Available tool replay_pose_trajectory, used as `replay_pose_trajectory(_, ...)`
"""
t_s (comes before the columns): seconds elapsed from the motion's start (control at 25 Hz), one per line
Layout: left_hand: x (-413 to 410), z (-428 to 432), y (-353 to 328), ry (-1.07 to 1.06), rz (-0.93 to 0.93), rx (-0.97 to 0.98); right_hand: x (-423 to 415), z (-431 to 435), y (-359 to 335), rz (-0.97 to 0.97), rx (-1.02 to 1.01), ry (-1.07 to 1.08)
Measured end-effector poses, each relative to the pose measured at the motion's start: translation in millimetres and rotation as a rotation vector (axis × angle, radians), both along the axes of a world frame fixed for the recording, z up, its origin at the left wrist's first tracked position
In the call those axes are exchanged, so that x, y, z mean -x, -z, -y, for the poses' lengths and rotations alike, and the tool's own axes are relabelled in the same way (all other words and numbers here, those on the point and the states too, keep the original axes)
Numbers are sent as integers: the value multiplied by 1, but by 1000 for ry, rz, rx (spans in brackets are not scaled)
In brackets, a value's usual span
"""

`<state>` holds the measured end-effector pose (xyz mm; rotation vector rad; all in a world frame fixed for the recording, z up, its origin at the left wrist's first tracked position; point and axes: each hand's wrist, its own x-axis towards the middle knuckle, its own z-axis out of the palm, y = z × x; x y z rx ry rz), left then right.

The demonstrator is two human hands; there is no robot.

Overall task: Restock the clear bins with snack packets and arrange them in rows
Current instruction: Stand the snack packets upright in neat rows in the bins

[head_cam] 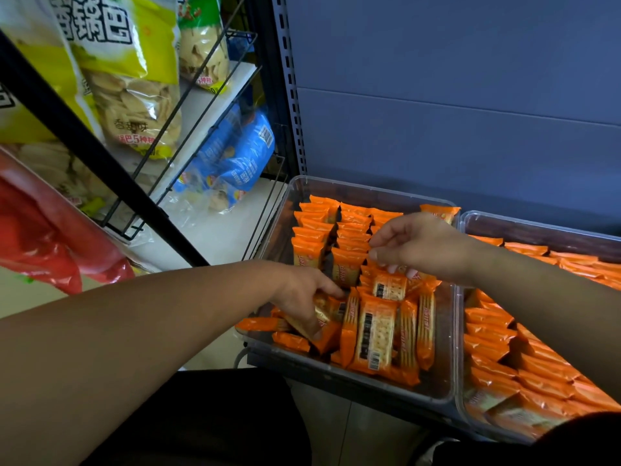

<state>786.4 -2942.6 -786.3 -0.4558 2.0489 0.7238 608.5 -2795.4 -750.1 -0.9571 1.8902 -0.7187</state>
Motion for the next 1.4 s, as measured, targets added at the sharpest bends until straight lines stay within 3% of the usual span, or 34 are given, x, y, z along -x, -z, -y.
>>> replay_pose_trajectory(0.4, -33, 15, -42, -190, -288, 26, -12, 3, -2, 21, 14, -68)
replay_pose_trajectory(0.68, -36, 28, -69, -545, -513, 100, -16, 7, -5, 58, 64, 4)
replay_pose_trajectory(0.76, -23, 22, -74, -729, -659, -31, -16, 8, -5, 185, 100, 69)
replay_pose_trajectory(0.88, 9, 9, -67, -966, -872, -200, -14, 12, -8, 552, 186, 237)
replay_pose_trajectory(0.96, 33, -1, -57, -992, -946, -203, -8, 15, -8, 738, 260, 329)
replay_pose_trajectory(1.04, 48, -6, -51, -968, -964, -247, -1, 17, -4, 782, 306, 462)
replay_pose_trajectory(1.12, 45, -5, -48, -902, -921, -206, 7, 16, 1, 523, 296, 532)
replay_pose_trajectory(1.2, 24, 7, -36, -623, -801, 150, 14, 16, 6, 124, 249, 469)
replay_pose_trajectory(1.28, -3, 13, -21, -251, -549, 464, 16, 18, 9, -43, 226, 444)
replay_pose_trajectory(1.4, -16, 13, -14, -42, -408, 567, 19, 23, 16, -314, 136, 401)
